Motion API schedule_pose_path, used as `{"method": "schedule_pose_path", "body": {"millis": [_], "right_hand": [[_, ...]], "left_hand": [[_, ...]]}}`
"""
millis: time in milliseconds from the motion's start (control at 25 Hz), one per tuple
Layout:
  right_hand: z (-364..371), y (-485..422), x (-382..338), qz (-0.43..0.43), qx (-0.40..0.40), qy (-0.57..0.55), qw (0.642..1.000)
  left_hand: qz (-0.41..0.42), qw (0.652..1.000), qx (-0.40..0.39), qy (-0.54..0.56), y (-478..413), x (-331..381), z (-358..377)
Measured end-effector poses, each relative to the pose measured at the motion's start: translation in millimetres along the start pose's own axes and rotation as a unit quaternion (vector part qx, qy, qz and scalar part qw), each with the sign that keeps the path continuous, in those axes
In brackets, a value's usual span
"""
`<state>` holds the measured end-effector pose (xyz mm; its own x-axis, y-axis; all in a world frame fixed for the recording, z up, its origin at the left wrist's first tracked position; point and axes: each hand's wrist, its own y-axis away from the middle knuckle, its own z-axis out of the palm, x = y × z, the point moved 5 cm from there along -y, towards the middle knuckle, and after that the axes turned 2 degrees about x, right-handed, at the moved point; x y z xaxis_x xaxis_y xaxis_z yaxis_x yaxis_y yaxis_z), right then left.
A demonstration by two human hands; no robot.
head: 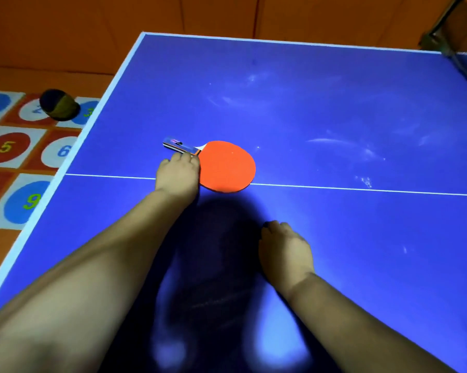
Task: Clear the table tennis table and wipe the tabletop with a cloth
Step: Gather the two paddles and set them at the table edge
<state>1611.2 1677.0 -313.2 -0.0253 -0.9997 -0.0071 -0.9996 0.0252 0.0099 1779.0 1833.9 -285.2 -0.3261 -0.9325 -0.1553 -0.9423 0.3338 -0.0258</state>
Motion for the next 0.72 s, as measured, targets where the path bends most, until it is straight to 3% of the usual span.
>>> {"method": "schedule_pose_path", "body": {"millis": [200, 440, 600, 680, 720], "right_hand": [[0.2, 3.3, 1.1, -0.022, 0.072, -0.008, 0.997], [-2.6, 7.7, 3.3, -0.004, 0.028, -0.027, 0.999], [-8.4, 20.0, 19.7, 0.035, -0.107, -0.077, 0.991], [-19.8, 40.5, 24.8, -0.032, -0.128, -0.069, 0.989], [-28.1, 53.4, 26.4, -0.076, -0.079, -0.059, 0.992]], "left_hand": [[0.017, 0.999, -0.023, -0.045, -45.4, -12.0, 28.1], [0.058, 0.996, 0.037, -0.051, -27.6, -18.0, 12.6], [0.076, 0.997, 0.009, 0.003, 20.1, 4.3, -31.3], [0.075, 0.997, 0.013, 0.003, 50.3, 24.5, -58.1], [0.080, 0.997, 0.015, -0.004, 66.4, 36.1, -68.2]]}}
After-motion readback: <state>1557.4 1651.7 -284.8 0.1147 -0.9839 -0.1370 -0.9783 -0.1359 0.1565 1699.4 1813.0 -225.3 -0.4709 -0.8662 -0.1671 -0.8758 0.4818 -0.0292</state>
